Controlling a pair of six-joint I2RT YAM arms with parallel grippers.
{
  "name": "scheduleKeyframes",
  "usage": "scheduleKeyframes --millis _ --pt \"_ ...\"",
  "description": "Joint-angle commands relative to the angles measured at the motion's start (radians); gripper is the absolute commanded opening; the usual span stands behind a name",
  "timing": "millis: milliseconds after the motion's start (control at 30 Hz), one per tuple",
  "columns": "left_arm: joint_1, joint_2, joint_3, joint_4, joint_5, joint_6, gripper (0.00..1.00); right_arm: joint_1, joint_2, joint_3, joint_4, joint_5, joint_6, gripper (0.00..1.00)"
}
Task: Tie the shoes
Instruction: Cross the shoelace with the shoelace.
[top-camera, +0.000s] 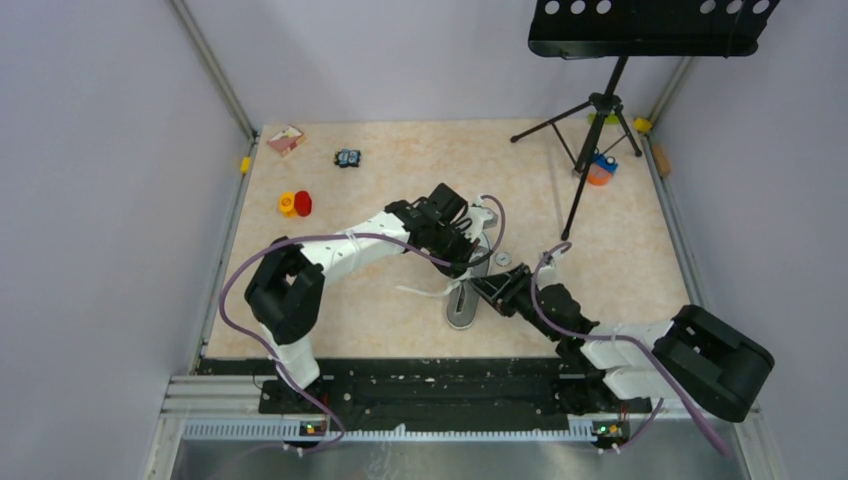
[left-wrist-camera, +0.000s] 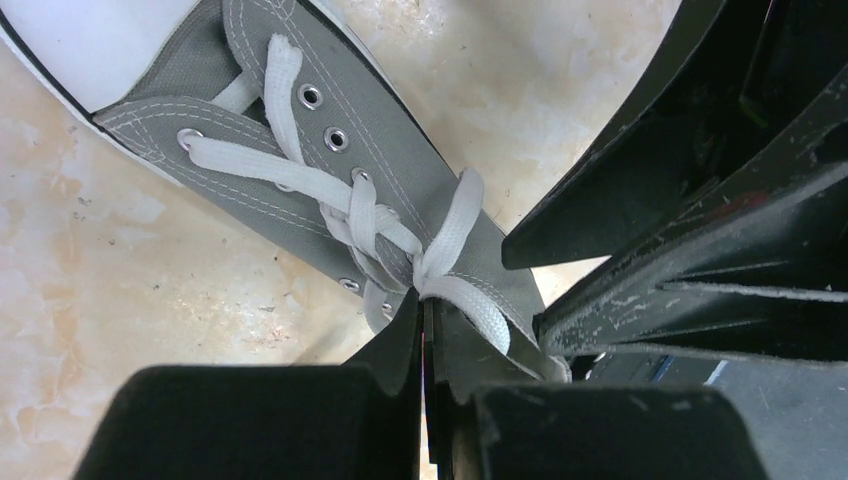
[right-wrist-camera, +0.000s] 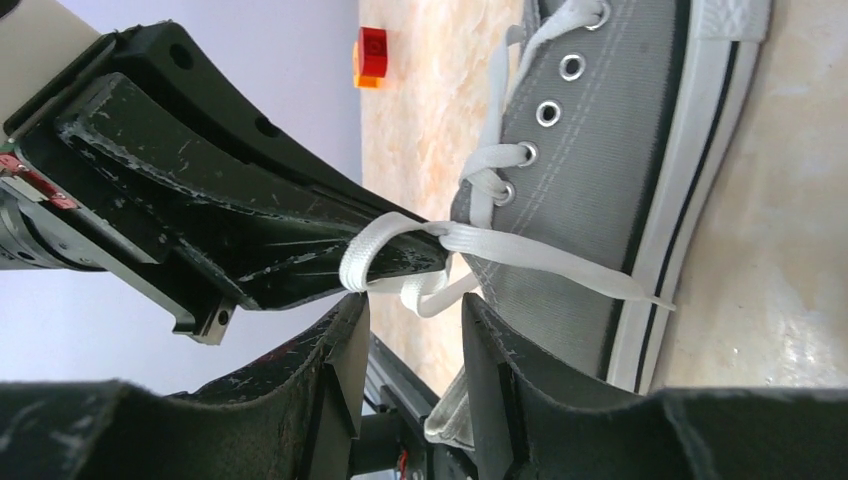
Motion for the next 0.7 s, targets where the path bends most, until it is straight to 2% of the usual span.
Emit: scheduleKeyframes --millis 0,333,533,667 --pt "0.005 -0.026 0.036 0.006 0.006 0.000 0.00 -0.003 0.016 0.049 0.104 -0.021 -0.040 0.41" --pt "0.004 -0.035 0.019 0.011 0.007 0.000 0.00 -0.004 0.020 0.071 0.095 -0.011 -0.059 0.39" --pt "0.003 -0.039 0.014 0.012 0.009 0.000 0.00 -0.004 0.042 0.096 0.101 -0.008 -0.069 0.28" --pt "0.005 -0.043 0.011 0.008 0.007 -0.001 0.00 -0.004 0.053 0.099 0.112 0.000 -0.069 0.26"
